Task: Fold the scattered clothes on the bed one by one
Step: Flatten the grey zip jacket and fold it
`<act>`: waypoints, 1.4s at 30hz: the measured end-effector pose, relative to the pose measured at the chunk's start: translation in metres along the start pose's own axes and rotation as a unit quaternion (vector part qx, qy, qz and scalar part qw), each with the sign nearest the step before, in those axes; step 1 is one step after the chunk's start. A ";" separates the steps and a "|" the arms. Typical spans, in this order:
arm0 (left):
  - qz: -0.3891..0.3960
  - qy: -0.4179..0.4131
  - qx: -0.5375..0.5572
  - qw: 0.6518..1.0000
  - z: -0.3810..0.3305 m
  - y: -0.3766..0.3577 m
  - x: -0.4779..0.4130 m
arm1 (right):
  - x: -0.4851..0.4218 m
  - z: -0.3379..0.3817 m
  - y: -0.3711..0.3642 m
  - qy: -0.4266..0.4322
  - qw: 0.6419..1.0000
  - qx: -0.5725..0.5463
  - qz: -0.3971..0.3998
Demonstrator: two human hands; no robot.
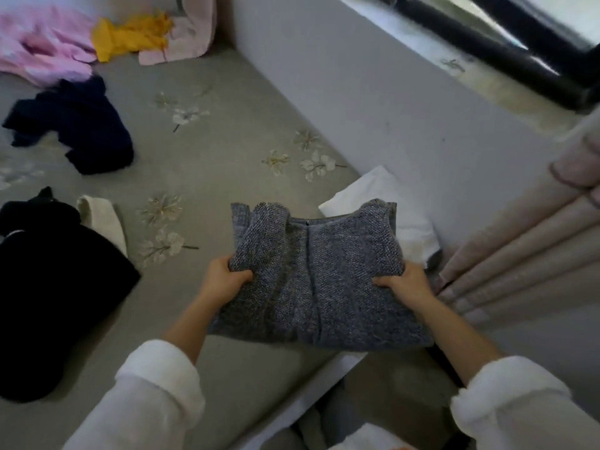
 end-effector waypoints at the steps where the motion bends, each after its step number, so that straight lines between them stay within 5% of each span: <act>1: -0.001 -0.018 -0.006 1.000 -0.015 -0.010 -0.006 | -0.004 -0.002 0.010 -0.009 1.000 -0.020 -0.010; 16: -0.066 -0.238 -0.085 0.965 -0.232 -0.147 -0.106 | -0.111 -0.008 0.104 -0.125 0.967 -0.212 -0.061; 23: -0.078 -0.248 -0.074 0.963 -0.271 -0.205 -0.157 | -0.154 -0.032 0.095 -0.171 0.945 -0.258 -0.102; 26: -0.091 -0.219 -0.105 0.966 -0.274 -0.224 -0.186 | -0.171 -0.052 0.090 -0.190 0.955 -0.207 -0.099; 29: -0.012 -0.190 -0.213 0.958 -0.253 -0.255 -0.210 | -0.188 -0.061 0.082 -0.206 0.970 -0.105 -0.080; 35: 0.157 -0.147 -0.323 0.922 -0.196 -0.322 -0.197 | -0.221 -0.039 0.051 -0.037 0.995 0.093 -0.007; 42: 0.128 -0.188 -0.403 0.886 -0.165 -0.344 -0.201 | -0.251 -0.055 0.012 -0.021 0.960 0.226 0.163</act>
Point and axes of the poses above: each hand's wrist, its own x-axis away from the middle knuckle, its own y-axis out of the back of the hand, z = x × y, the point moved 4 cm from there along -x, towards the middle knuckle, and after that the axes turned 9 degrees about -z, right-handed, at the moved point
